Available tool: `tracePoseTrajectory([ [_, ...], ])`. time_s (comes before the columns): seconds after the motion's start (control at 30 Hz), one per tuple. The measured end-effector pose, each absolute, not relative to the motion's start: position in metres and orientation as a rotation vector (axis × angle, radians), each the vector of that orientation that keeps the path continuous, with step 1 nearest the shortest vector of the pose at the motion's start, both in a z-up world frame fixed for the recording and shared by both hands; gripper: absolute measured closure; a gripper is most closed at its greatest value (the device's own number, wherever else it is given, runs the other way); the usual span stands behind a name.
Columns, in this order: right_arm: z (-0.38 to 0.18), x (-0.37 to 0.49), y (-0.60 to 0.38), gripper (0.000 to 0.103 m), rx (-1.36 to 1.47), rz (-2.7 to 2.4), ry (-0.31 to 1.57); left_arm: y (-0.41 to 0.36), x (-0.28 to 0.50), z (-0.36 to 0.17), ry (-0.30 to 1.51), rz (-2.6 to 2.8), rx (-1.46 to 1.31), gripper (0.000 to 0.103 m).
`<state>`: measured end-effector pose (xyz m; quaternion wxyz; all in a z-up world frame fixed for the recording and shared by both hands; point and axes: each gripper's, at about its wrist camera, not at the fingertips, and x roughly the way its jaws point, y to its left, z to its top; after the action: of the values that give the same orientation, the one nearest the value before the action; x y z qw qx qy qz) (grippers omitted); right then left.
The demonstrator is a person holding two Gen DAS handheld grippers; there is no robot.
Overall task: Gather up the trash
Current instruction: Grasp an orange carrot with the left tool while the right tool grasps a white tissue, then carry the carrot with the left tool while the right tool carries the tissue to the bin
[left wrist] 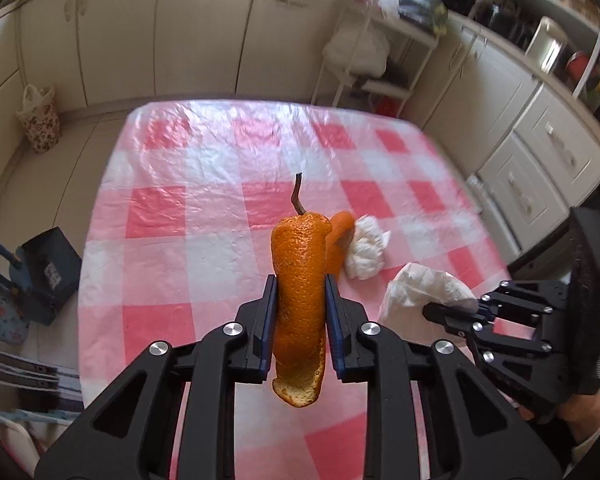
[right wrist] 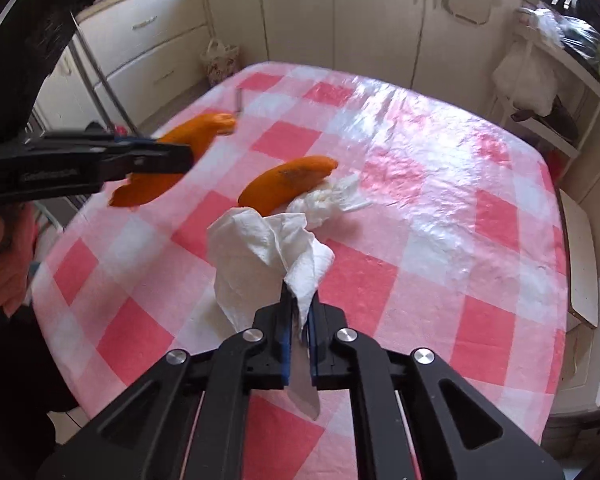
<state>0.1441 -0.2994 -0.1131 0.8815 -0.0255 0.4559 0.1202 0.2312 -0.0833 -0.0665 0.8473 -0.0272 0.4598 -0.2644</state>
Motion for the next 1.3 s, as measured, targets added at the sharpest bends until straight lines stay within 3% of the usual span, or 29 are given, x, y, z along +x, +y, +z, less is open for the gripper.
tracePoseTrajectory([
  [0.2,-0.083,0.122,-0.351,0.096,0.094,0.109,0.822,-0.042,0.187,-0.038,0.856,-0.556,-0.231,0.081],
  [0.47,-0.064,0.095,-0.398,0.096,0.273,-0.022,0.716,-0.035,0.160,-0.041,0.848,-0.549,-0.238,0.081],
  [0.97,-0.063,0.095,-0.344,0.092,0.020,0.009,0.747,-0.034,0.158,-0.043,0.852,-0.550,-0.235,0.081],
  [1.3,-0.059,0.092,-0.349,0.092,0.047,0.017,0.733,-0.034,0.158,-0.044,0.847,-0.555,-0.237,0.081],
])
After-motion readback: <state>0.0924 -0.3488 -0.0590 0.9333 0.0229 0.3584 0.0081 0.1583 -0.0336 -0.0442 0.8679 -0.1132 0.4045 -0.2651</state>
